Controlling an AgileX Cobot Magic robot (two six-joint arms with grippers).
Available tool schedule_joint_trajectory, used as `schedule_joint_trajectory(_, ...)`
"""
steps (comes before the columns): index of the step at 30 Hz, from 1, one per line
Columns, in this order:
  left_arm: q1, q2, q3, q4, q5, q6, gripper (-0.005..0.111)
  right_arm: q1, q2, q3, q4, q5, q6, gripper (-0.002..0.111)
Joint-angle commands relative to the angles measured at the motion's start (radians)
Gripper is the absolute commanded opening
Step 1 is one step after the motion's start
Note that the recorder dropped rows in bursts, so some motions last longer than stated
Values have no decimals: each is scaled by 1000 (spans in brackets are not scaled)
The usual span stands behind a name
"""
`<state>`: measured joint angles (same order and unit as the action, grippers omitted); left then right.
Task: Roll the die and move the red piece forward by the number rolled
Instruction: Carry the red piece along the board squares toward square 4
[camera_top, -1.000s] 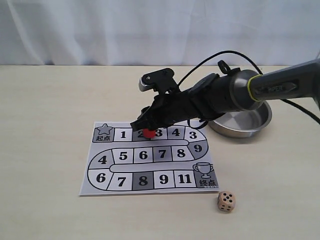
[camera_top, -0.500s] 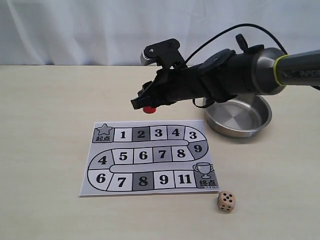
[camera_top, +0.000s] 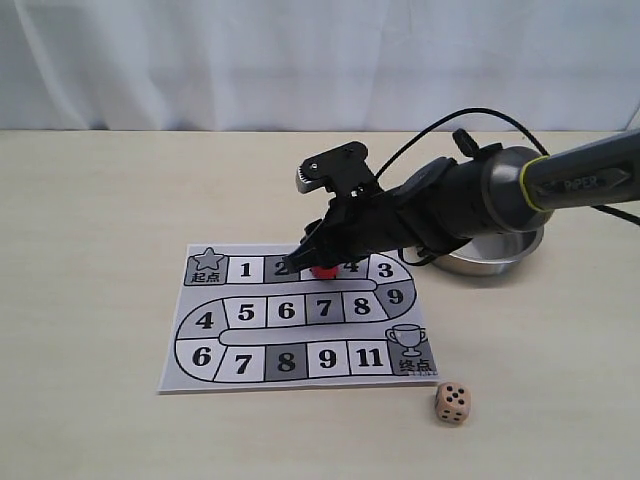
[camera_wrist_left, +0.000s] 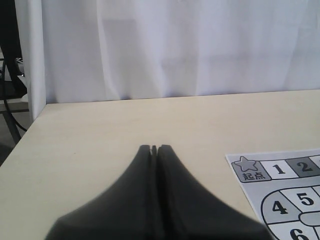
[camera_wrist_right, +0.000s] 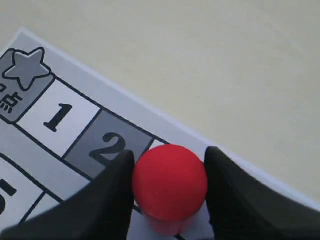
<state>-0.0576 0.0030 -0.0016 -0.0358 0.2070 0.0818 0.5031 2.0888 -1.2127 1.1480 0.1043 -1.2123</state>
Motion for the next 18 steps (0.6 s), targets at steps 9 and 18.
schedule_joint_trajectory(9,0,-3,2,-1,-11,4,0,-5,-73,6,-9,-14,1,4)
schedule_joint_trajectory(18,0,-3,2,-1,-11,4,0,-16,-160,6,-9,-58,-6,4)
